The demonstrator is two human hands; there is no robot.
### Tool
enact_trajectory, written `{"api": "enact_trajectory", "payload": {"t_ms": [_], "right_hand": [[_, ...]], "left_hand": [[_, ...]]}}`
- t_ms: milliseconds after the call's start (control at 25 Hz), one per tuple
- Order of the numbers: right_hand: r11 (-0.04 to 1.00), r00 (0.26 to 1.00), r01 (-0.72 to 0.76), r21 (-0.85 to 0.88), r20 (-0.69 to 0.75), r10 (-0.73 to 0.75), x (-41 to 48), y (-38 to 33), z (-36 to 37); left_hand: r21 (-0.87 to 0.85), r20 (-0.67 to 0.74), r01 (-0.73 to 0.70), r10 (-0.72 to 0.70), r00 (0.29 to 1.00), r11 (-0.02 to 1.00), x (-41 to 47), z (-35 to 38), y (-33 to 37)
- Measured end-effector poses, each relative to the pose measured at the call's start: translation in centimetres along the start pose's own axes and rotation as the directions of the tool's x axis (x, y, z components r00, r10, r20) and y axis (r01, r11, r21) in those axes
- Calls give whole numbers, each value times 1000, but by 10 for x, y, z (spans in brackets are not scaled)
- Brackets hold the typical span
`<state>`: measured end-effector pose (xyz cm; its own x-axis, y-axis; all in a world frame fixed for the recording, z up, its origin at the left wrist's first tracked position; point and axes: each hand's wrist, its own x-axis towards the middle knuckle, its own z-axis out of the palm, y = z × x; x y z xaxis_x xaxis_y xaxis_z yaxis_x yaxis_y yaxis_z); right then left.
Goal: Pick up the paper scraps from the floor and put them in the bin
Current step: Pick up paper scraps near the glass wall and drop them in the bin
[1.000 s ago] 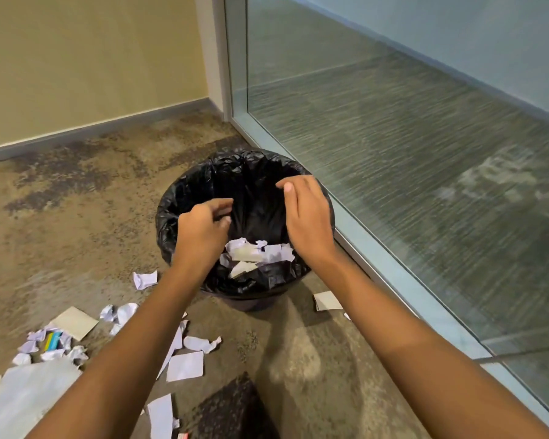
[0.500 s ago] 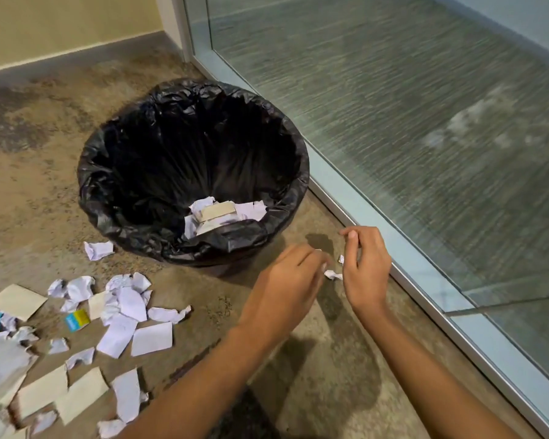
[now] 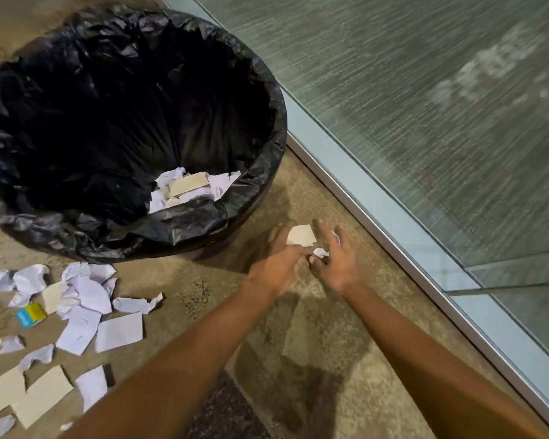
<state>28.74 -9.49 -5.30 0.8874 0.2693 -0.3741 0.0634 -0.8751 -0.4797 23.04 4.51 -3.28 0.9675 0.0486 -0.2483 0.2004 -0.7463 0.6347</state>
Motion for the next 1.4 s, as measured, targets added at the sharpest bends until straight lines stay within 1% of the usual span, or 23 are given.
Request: {"api": "enact_trajectory", "payload": {"t_ms": [80,160,320,400,440,480,520,560,600,680,720,760,800,840,920,960,1000,1080,1160,1240,1280,1400], "right_hand": [[996,1000,6,-94,-29,-9,3,5,9],[990,1000,-12,-142,-30,8,1,8,15],[958,998,-39,-283,40,53,-1,3,12],[933,998,-32,-359,45,52,1,1,8],[923,998,-29,-384,33,45,3,0,6],[918,999,-31,-395,15,41,5,0,5],[919,999,-34,-393,-2,36,8,1,5],[921,999,-38,-387,-18,34,9,0,5],[920,999,-43,-389,-40,30,9,-2,5],[904,997,-52,-424,-73,23,6,-7,3],[904,996,-65,-424,-84,32,3,-10,1],[909,995,-77,-411,-86,45,-3,-12,1],[917,995,-87,-390,-81,60,-11,-12,1],[929,994,-107,-355,-73,86,-18,-9,4],[957,984,-176,-230,-77,162,-37,-4,11],[967,979,-187,-175,-111,169,-47,-3,14],[979,975,-163,-121,-174,141,-56,-3,15],[999,943,-28,29,-330,36,-76,-17,6],[982,873,141,126,-484,-63,-93,-45,-14],[946,787,277,170,-605,-122,-105,-80,-36],[919,743,347,188,-652,-147,-110,-97,-47],[797,657,545,259,-722,-215,-123,-148,-74]], "left_hand": [[99,66,-67,60,996,993,10,9,-6],[167,108,-60,42,993,984,15,17,-10],[181,156,-1,-28,987,983,22,34,-23],[198,161,-32,0,987,980,27,42,-31],[223,143,-54,22,989,973,28,43,-31],[283,123,-69,35,992,956,28,42,-33],[241,102,-67,44,994,968,22,40,-31],[174,82,-23,9,997,984,17,38,-25],[171,59,-5,-5,998,985,15,31,-18],[265,55,-96,84,995,959,2,15,-7],[273,-6,-81,86,996,958,-4,13,-5],[184,-81,-12,27,996,983,-11,11,-4],[160,-121,38,-19,992,986,-16,9,-6],[99,-155,88,-71,985,991,-20,7,-5],[23,-222,84,-77,972,996,-30,3,1],[-17,-255,65,-67,965,998,-37,0,4],[-60,-301,28,-45,953,998,-46,-8,11],[-98,-404,-89,42,914,991,-67,-28,26],[-107,-525,-206,121,842,973,-87,-53,41],[-119,-625,-277,144,767,953,-107,-80,57],[-100,-670,-295,155,726,950,-118,-95,62],[-60,-787,-321,152,597,945,-144,-138,72]]}}
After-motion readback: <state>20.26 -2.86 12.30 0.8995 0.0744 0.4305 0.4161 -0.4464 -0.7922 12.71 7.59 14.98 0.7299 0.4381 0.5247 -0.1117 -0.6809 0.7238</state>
